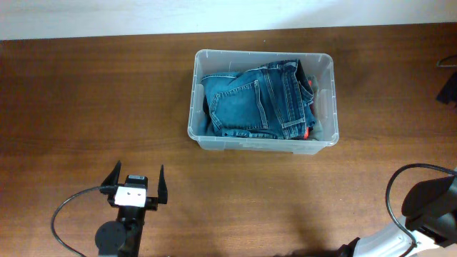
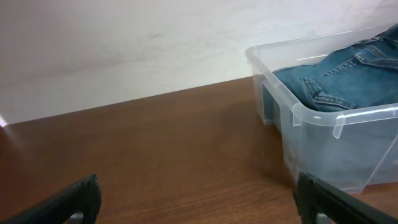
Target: Pack container
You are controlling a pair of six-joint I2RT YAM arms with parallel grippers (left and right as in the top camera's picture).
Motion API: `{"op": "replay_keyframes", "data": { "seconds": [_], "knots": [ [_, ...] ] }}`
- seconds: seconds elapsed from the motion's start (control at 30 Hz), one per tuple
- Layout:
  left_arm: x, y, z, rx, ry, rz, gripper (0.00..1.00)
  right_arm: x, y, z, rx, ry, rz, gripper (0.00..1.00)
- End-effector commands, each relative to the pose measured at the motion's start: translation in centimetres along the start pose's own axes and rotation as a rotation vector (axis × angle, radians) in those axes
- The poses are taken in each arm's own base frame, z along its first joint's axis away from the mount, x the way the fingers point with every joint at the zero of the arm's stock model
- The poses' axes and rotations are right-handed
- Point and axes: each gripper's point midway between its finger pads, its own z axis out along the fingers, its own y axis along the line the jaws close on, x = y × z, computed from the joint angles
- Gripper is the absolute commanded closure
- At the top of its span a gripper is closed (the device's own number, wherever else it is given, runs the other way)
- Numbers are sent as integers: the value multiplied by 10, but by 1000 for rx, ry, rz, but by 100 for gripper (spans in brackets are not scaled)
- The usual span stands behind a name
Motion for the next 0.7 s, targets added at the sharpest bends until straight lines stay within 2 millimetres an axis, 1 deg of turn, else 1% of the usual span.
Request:
{"op": "replay_keyframes", "data": {
  "seconds": [0.0,0.07,0.1,0.2,0.27,0.37,0.47,0.57,0.67],
  "knots": [
    [2,3,0,-16,2,14,0,-1,5,3,8,3,-9,2],
    [2,3,0,-16,2,14,1,-1,16,0,-2,-2,-32,2],
    [2,3,0,-16,2,14,1,-1,27,-7,-15,-18,-57,2],
    [2,3,0,-16,2,14,0,1,51,-27,-47,-64,-111,2],
    [2,3,0,-16,2,14,1,5,72,-48,-80,-110,-160,2],
    [2,3,0,-16,2,14,1,15,106,-84,-141,-184,-241,2],
    [2,3,0,-16,2,14,1,33,138,-127,-218,-270,-333,2],
    [2,3,0,-16,2,14,1,61,168,-177,-318,-367,-435,2],
    [2,3,0,-16,2,14,1,95,188,-225,-427,-456,-534,2]
  ]
}}
